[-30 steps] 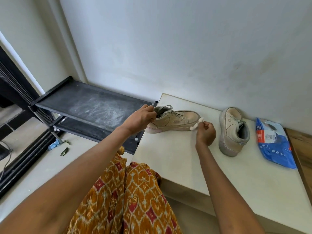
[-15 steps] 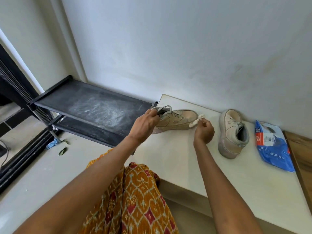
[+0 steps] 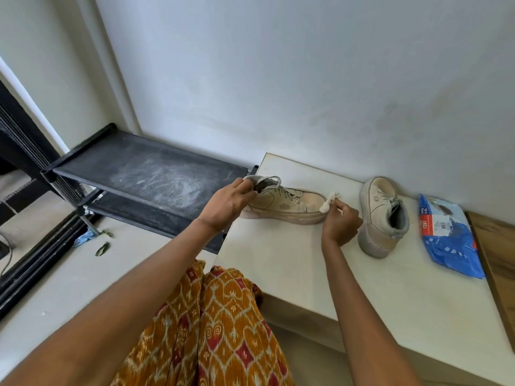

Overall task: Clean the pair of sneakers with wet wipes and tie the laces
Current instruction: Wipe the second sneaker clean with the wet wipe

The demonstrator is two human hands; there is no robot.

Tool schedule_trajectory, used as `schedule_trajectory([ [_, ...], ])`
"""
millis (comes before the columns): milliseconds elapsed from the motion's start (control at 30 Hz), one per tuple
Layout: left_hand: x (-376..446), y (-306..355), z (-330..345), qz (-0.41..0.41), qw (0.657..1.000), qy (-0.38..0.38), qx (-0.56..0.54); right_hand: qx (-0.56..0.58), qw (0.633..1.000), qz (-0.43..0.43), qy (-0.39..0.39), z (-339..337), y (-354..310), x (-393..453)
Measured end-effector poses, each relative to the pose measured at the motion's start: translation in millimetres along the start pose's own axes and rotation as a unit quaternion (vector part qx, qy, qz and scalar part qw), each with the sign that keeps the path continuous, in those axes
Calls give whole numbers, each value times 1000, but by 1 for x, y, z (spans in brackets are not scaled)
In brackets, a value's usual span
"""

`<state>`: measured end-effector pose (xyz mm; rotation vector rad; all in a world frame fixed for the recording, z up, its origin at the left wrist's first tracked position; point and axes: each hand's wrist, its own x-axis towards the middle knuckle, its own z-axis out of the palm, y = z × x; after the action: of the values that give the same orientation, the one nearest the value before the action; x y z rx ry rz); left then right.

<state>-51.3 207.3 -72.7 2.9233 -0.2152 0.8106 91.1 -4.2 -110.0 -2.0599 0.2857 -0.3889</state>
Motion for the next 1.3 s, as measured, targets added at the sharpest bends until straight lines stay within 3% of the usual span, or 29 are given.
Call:
schedule_trajectory([
  [133, -13, 20, 13, -85, 995, -17, 56, -40, 998, -42, 11, -2, -2, -20],
  [300, -8, 52, 14, -124, 979, -129, 95, -14, 993, -114, 0, -5, 8, -47],
  [433, -3, 66, 12, -175, 965, -167, 102, -26, 995, -92, -11, -17, 10, -18],
  [533, -4, 68, 14, -184, 965, -166, 82, -28, 999, -25, -32, -19, 7, -1],
  [633, -4, 58, 17, -179, 971, -152, 49, -21, 997, -19, -72, -15, 16, -11],
  [833, -7, 37, 23, -159, 971, -172, 58, -35, 987, -136, -77, -28, 37, -32],
  [1000, -7, 42, 20, -174, 970, -164, 43, -44, 994, -97, -27, -24, 11, -3],
  [1200, 5, 61, 23, -229, 959, -156, 66, -73, 978, -193, -37, -10, 9, -57],
  [1300, 10, 70, 23, -252, 949, -168, 88, -62, 979, -190, -37, -10, 12, -62],
])
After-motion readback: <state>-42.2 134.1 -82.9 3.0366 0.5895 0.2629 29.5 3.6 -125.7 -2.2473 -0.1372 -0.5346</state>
